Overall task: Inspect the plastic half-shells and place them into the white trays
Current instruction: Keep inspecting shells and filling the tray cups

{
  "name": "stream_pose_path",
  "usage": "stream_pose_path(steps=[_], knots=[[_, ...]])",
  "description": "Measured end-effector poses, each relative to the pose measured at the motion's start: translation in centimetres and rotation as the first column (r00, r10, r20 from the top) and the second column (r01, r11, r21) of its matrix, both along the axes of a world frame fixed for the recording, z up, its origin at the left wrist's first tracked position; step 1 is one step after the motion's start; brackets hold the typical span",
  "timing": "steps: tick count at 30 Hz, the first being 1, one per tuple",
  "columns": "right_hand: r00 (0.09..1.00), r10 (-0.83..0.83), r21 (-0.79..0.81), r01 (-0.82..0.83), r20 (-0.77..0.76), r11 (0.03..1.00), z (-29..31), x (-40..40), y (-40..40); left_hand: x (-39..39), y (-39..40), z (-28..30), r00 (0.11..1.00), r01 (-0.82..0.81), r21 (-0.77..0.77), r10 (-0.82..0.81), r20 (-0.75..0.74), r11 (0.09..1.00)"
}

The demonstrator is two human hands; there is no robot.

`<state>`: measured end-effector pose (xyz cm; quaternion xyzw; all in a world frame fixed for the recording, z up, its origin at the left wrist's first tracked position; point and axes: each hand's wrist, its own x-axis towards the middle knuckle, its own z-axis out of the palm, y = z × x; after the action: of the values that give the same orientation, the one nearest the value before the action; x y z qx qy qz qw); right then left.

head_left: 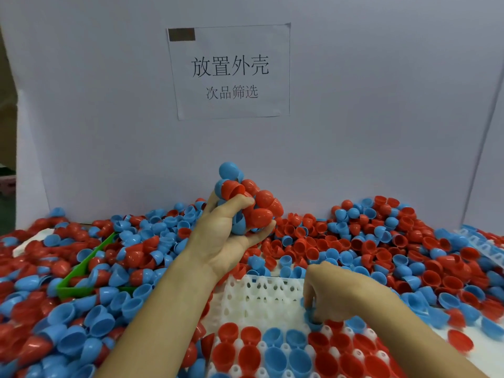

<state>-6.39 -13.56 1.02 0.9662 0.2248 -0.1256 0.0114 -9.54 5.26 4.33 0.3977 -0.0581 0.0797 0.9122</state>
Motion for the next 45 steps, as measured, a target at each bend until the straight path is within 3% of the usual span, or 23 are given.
stream_pose_path(steps=[2, 8, 14, 19, 32, 36, 40, 45], knots=[[1.000, 0.024, 0.039, -0.023, -0.011, 0.999, 1.0, 0.0, -0.7, 0.1, -0.2, -0.1, 1.000, 0.009, -0.001, -0.009, -0.010, 1.000], [0.981, 0.035, 0.280, -0.088, 0.190, 0.956, 5.7, -0.7, -3.3, 0.2, -0.8, -0.3, 0.999, 0.037, 0.025, -0.037, -0.013, 0.999], [0.969, 0.010, 0.494, -0.134, 0.245, 0.859, 7.5, -1.7, -6.1, 0.3, -1.7, -0.8, 0.998, 0.068, 0.062, -0.068, -0.003, 0.996], [0.967, 0.001, 0.570, -0.152, 0.255, 0.807, 7.4, -1.5, -5.3, 0.1, -2.8, -1.1, 0.992, 0.123, 0.102, -0.125, 0.006, 0.987], [0.994, -0.081, 0.794, -0.013, 0.079, 0.607, 5.9, -0.8, -3.8, -0.4, -3.7, -1.4, 0.980, 0.190, 0.207, -0.197, 0.015, 0.960], [0.997, -0.070, 0.836, 0.052, -0.016, 0.546, 6.0, -0.6, -4.2, 0.0, -3.5, -1.6, 0.989, 0.146, 0.155, -0.147, -0.006, 0.977], [0.997, -0.049, 0.854, 0.081, -0.065, 0.513, 5.8, -0.5, -4.1, 0.2, -3.1, -1.7, 0.990, 0.141, 0.085, -0.140, -0.011, 0.986], [0.998, -0.022, 0.850, 0.064, -0.061, 0.523, 5.7, -0.4, -3.9, 0.2, -3.4, -1.8, 0.990, 0.139, 0.110, -0.135, -0.044, 0.984]])
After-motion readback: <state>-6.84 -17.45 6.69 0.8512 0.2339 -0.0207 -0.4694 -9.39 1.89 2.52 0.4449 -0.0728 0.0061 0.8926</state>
